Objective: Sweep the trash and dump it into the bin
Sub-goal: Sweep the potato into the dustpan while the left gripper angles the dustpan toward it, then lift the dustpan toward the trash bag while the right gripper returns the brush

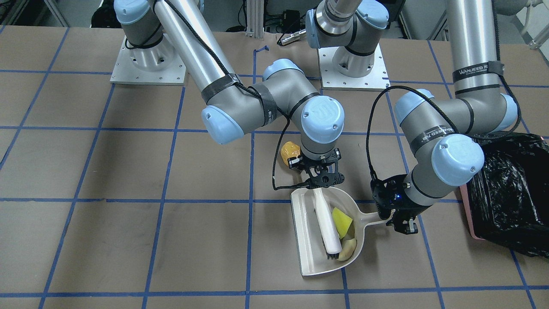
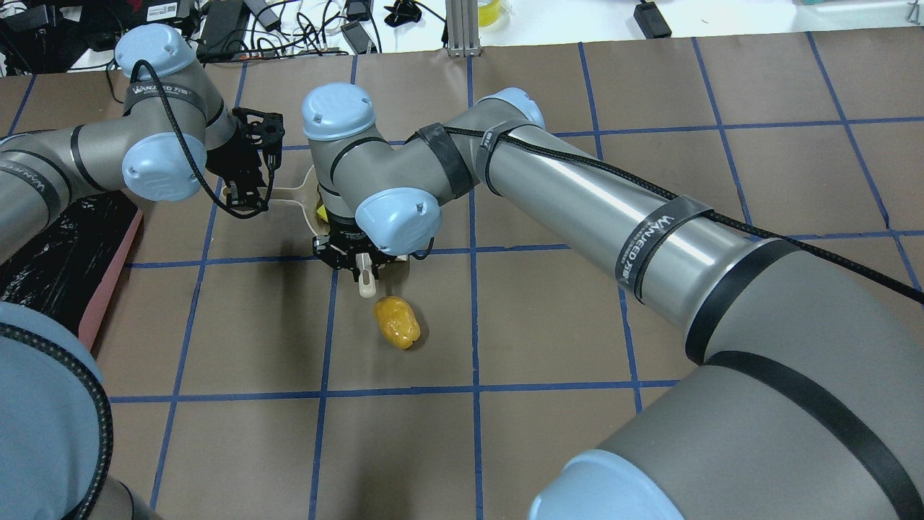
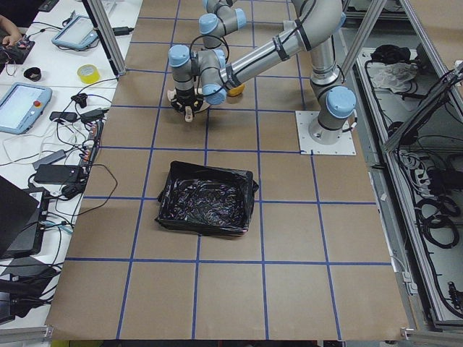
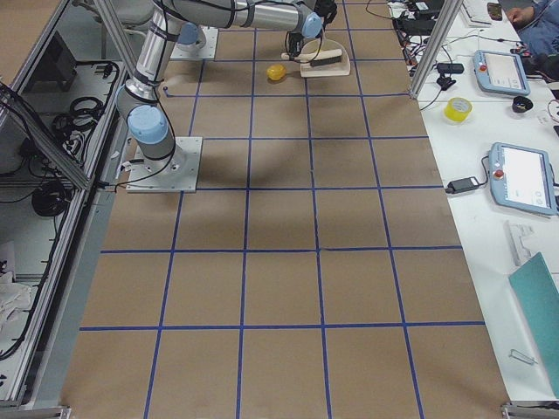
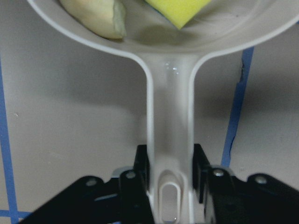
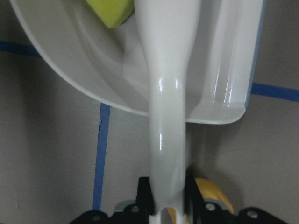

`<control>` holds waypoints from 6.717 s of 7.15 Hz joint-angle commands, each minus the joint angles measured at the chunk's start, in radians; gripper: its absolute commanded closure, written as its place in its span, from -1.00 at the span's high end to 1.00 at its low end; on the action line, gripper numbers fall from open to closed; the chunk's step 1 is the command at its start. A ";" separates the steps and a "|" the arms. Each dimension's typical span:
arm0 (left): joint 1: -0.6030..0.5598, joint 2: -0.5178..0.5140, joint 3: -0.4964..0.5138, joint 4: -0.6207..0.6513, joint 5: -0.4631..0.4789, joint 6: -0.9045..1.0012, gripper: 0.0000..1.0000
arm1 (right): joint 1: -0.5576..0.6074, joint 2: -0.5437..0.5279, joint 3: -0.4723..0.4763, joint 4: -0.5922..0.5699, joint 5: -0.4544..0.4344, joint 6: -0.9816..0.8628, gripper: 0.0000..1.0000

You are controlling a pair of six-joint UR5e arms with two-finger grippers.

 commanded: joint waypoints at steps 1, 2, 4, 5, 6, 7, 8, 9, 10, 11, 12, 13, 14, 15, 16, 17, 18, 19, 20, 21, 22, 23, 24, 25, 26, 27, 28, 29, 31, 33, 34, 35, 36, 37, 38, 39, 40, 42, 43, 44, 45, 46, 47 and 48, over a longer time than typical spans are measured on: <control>0.000 0.001 -0.001 0.000 0.001 0.001 -1.00 | -0.003 -0.060 -0.010 0.099 -0.078 -0.023 -1.00; 0.000 -0.001 -0.001 0.000 0.001 0.002 -1.00 | -0.009 -0.083 -0.006 0.101 -0.150 -0.022 -1.00; 0.000 -0.001 -0.001 0.001 0.001 0.009 -1.00 | -0.009 -0.105 -0.004 0.146 -0.197 -0.016 -1.00; 0.009 0.004 -0.001 0.000 0.007 0.018 -1.00 | -0.015 -0.149 0.020 0.238 -0.209 0.012 -1.00; 0.032 0.017 -0.004 -0.011 0.010 0.051 -1.00 | -0.014 -0.235 0.084 0.313 -0.208 0.155 -1.00; 0.063 0.030 -0.023 -0.015 0.013 0.126 -1.00 | -0.014 -0.339 0.202 0.317 -0.199 0.189 -1.00; 0.080 0.059 -0.062 -0.014 0.016 0.172 -1.00 | -0.014 -0.429 0.334 0.305 -0.190 0.234 -1.00; 0.078 0.112 -0.110 -0.016 0.047 0.183 -1.00 | -0.011 -0.505 0.426 0.308 -0.176 0.319 -1.00; 0.077 0.173 -0.198 -0.012 0.087 0.218 -1.00 | -0.006 -0.549 0.491 0.311 -0.059 0.396 -1.00; 0.078 0.236 -0.277 0.000 0.101 0.231 -1.00 | 0.000 -0.556 0.535 0.306 -0.015 0.476 -1.00; 0.078 0.278 -0.328 0.000 0.118 0.233 -1.00 | 0.017 -0.547 0.556 0.297 0.031 0.524 -1.00; 0.077 0.309 -0.348 0.000 0.118 0.233 -1.00 | 0.043 -0.533 0.559 0.236 0.054 0.530 -1.00; 0.080 0.330 -0.365 -0.005 0.119 0.233 -1.00 | 0.052 -0.489 0.554 0.181 0.058 0.530 -1.00; 0.081 0.327 -0.363 -0.002 0.118 0.231 -1.00 | 0.068 -0.452 0.545 0.123 0.058 0.529 -1.00; 0.081 0.320 -0.359 -0.002 0.118 0.225 -1.00 | 0.086 -0.424 0.539 0.061 0.048 0.523 -1.00; 0.081 0.318 -0.362 -0.002 0.118 0.222 -1.00 | 0.094 -0.377 0.518 -0.009 0.041 0.492 -1.00; 0.081 0.318 -0.362 -0.002 0.118 0.222 -1.00 | 0.109 -0.326 0.478 -0.048 0.041 0.454 -1.00; 0.081 0.315 -0.359 -0.002 0.116 0.220 -1.00 | 0.120 -0.279 0.409 -0.053 0.042 0.388 -1.00; 0.081 0.315 -0.356 0.000 0.116 0.220 -1.00 | 0.121 -0.225 0.339 -0.056 0.054 0.295 -1.00; 0.081 0.312 -0.356 0.000 0.116 0.223 -1.00 | 0.121 -0.172 0.267 -0.074 0.086 0.271 -1.00; 0.081 0.314 -0.356 0.000 0.116 0.222 -1.00 | 0.123 -0.136 0.201 -0.074 0.113 0.274 -1.00; 0.081 0.312 -0.356 0.000 0.116 0.222 -1.00 | 0.123 -0.137 0.185 -0.026 0.099 0.267 -1.00; 0.081 0.312 -0.356 0.000 0.116 0.222 -1.00 | 0.123 -0.137 0.186 -0.011 0.096 0.265 -1.00; 0.081 0.314 -0.356 0.000 0.116 0.222 -1.00 | 0.121 -0.142 0.185 -0.005 0.088 0.256 -1.00; 0.081 0.314 -0.356 0.000 0.116 0.222 -1.00 | 0.121 -0.177 0.186 0.051 0.034 0.250 -1.00; 0.081 0.314 -0.356 0.000 0.116 0.223 -1.00 | 0.120 -0.227 0.191 0.114 -0.008 0.256 -1.00; 0.081 0.314 -0.354 0.000 0.116 0.223 -1.00 | 0.111 -0.275 0.201 0.142 -0.034 0.259 -1.00; 0.083 0.314 -0.356 0.000 0.116 0.225 -1.00 | 0.065 -0.312 0.212 0.160 -0.139 0.251 -1.00; 0.087 0.312 -0.354 0.001 0.116 0.231 -1.00 | -0.135 -0.346 0.224 0.200 -0.185 0.172 -1.00; 0.190 0.314 -0.356 0.000 0.020 0.255 -1.00 | -0.339 -0.372 0.266 0.182 -0.232 -0.067 -1.00; 0.246 0.315 -0.353 -0.011 -0.055 0.272 -1.00 | -0.448 -0.377 0.280 0.187 -0.235 -0.186 -1.00; 0.300 0.323 -0.340 -0.023 -0.106 0.274 -1.00 | -0.548 -0.386 0.290 0.184 -0.235 -0.324 -1.00; 0.370 0.329 -0.299 -0.113 -0.164 0.276 -1.00 | -0.642 -0.386 0.307 0.183 -0.249 -0.449 -1.00; 0.444 0.326 -0.226 -0.203 -0.199 0.279 -1.00 | -0.712 -0.386 0.348 0.177 -0.264 -0.530 -1.00; 0.492 0.324 -0.122 -0.320 -0.204 0.277 -1.00 | -0.742 -0.386 0.406 0.074 -0.313 -0.571 -1.00; 0.529 0.321 -0.027 -0.403 -0.198 0.276 -1.00 | -0.770 -0.381 0.481 -0.029 -0.321 -0.630 -1.00; 0.576 0.309 0.039 -0.440 -0.186 0.276 -1.00 | -0.815 -0.377 0.541 -0.131 -0.321 -0.681 -1.00; 0.685 0.301 0.068 -0.439 -0.139 0.277 -1.00 | -0.907 -0.377 0.553 -0.168 -0.320 -0.746 -1.00; 0.743 0.291 0.089 -0.437 -0.114 0.279 -1.00 | -0.917 -0.374 0.553 -0.169 -0.321 -0.743 -1.00; 0.774 0.275 0.126 -0.439 -0.091 0.288 -1.00 | -0.922 -0.372 0.551 -0.169 -0.323 -0.747 -1.00; 0.797 0.255 0.149 -0.437 -0.073 0.329 -1.00 | -0.923 -0.360 0.551 -0.169 -0.323 -0.746 -1.00; 0.820 0.237 0.160 -0.430 -0.048 0.337 -1.00 | -0.925 -0.344 0.551 -0.171 -0.324 -0.741 -1.00; 0.839 0.214 0.190 -0.425 -0.024 0.361 -1.00 | -0.925 -0.343 0.551 -0.171 -0.324 -0.732 -1.00; 0.842 0.182 0.239 -0.425 0.033 0.372 -1.00 | -0.925 -0.341 0.548 -0.171 -0.324 -0.729 -0.99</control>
